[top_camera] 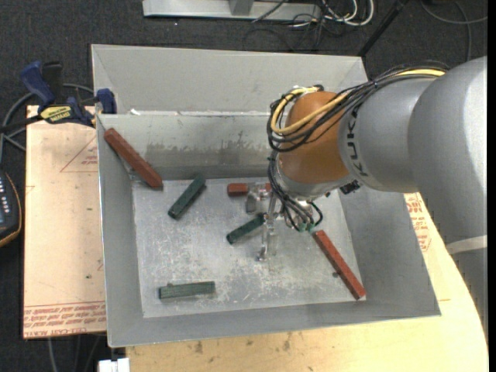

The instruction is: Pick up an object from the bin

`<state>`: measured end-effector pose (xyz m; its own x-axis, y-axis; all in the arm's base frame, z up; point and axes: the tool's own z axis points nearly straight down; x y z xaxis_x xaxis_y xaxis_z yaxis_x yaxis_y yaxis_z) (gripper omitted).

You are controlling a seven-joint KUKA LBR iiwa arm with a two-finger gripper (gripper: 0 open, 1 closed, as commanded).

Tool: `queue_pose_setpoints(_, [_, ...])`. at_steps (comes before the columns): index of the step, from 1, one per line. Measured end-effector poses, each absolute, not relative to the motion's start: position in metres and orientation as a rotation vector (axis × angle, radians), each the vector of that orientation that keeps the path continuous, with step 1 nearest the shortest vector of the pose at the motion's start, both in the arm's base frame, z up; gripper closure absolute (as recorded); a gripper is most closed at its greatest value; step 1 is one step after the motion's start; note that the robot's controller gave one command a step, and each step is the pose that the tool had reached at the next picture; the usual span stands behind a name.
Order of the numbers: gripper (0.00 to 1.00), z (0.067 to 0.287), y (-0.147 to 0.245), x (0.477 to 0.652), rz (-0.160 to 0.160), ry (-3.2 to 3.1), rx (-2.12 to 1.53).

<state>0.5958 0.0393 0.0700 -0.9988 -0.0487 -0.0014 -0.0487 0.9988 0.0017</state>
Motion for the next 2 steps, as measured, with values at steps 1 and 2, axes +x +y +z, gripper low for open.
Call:
queue_pose_setpoints(1, [1.00, 0.071, 0.039, 0.596, 0.002, 3.138, -0.078])
queue_pose_setpoints(2, [1.00, 0.237, 0.051, 0.604, 0.001, 3.125, -0.157])
